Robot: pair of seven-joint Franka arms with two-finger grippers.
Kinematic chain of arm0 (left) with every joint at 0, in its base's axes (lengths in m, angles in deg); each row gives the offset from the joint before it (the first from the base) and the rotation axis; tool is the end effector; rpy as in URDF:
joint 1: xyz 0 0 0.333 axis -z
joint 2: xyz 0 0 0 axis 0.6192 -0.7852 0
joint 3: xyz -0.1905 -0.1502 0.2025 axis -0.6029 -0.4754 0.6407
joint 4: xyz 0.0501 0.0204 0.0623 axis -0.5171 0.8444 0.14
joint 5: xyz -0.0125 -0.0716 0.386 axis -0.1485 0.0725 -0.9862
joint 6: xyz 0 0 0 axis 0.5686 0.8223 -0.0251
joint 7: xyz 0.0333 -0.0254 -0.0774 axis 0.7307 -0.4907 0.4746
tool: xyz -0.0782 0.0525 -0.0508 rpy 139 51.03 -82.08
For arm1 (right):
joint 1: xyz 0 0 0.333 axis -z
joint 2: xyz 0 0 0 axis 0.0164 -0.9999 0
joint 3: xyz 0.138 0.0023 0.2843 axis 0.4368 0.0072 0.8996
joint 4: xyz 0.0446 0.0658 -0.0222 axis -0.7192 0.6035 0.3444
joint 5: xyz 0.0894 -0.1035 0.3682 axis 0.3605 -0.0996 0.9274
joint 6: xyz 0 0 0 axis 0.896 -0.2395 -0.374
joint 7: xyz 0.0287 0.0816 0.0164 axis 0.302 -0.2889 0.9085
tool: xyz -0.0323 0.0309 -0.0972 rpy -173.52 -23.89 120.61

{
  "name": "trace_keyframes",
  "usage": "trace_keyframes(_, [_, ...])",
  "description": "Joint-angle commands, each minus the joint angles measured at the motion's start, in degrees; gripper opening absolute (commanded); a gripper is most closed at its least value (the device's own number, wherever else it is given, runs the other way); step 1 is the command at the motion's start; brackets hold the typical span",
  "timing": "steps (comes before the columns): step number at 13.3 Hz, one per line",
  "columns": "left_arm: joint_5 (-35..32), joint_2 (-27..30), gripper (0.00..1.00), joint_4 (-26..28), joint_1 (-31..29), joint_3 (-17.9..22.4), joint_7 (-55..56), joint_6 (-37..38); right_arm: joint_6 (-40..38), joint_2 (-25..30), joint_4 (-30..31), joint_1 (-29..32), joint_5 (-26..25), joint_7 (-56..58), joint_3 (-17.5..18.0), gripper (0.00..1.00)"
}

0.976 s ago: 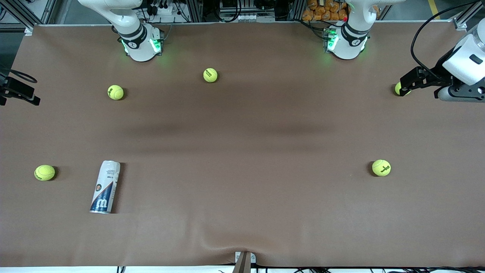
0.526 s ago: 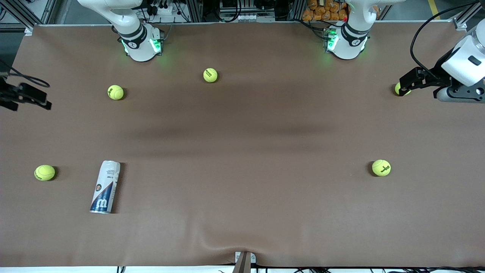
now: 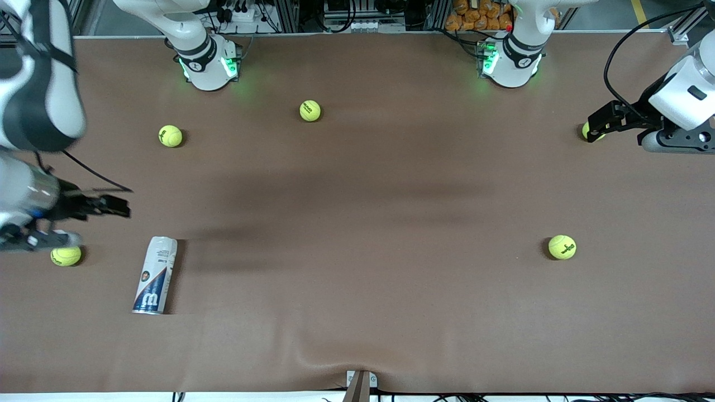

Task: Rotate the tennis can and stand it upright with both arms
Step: 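Lower the right gripper and close it around the can body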

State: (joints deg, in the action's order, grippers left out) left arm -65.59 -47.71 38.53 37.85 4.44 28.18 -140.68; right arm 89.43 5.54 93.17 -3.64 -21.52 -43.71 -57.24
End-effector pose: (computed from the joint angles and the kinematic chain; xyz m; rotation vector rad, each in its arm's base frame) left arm 0.5348 -0.0561 0.6183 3.1285 -0.1036 -0.0680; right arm 0.6575 0.0035 0.4617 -3.1312 -0.1280 0.1339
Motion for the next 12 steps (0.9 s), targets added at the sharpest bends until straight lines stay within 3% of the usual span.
trace_keyframes(1, [0.1,0.1,1.0,0.0,-0.6,-0.3,-1.2,0.6,2.2,-4.2,-1.4,-1.0,0.0,0.3,-0.2,1.0])
trace_keyframes(7, [0.1,-0.8,1.0,0.0,-0.6,-0.3,-1.1,0.0,7.5,-13.2,-1.4,-1.0,0.2,4.8,0.0,1.0])
trace_keyframes(12, [0.1,-1.0,1.0,0.0,-0.6,-0.3,-1.1,0.0,14.6,-16.9,-1.3,-0.3,0.6,5.7,0.0,1.0])
